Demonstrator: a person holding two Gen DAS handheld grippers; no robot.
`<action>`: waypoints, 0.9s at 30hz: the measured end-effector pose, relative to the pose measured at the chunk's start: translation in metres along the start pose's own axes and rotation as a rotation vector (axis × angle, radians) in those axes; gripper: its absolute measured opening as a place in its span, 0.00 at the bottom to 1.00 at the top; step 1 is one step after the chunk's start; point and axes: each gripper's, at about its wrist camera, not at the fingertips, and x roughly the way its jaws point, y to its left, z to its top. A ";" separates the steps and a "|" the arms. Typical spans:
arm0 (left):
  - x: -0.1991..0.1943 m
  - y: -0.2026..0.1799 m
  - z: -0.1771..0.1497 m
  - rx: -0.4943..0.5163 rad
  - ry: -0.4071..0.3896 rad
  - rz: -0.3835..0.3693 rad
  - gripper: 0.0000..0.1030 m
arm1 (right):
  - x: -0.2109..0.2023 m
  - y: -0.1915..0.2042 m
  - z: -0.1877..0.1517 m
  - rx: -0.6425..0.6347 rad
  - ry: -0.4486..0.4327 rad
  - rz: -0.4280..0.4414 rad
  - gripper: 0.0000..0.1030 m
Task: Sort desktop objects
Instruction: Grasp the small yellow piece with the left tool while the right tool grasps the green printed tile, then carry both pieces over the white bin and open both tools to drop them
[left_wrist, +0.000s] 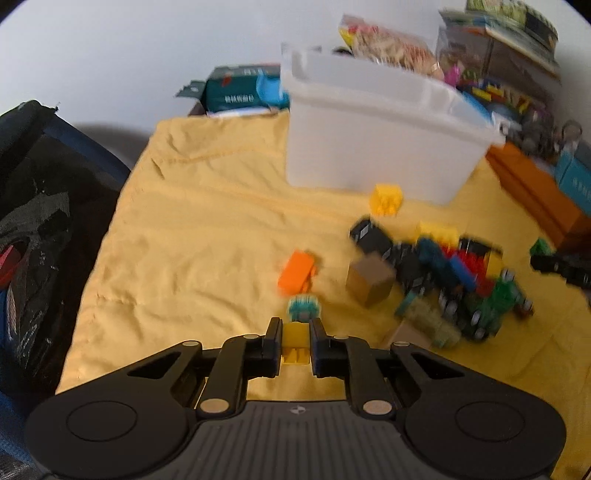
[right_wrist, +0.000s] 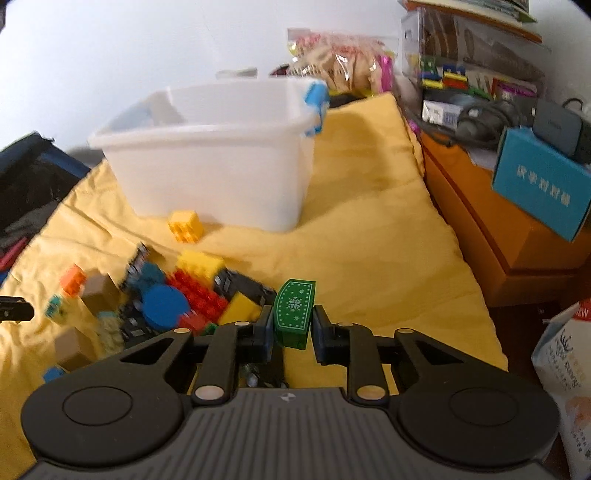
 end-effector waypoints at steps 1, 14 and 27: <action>-0.007 0.001 0.009 -0.019 -0.022 -0.013 0.17 | -0.004 0.002 0.005 0.003 -0.020 0.006 0.23; 0.015 -0.045 0.193 0.033 -0.183 -0.072 0.19 | 0.034 0.036 0.162 -0.074 -0.150 0.133 0.23; 0.008 -0.034 0.164 0.050 -0.170 -0.025 0.58 | 0.018 0.013 0.153 -0.099 -0.169 0.137 0.63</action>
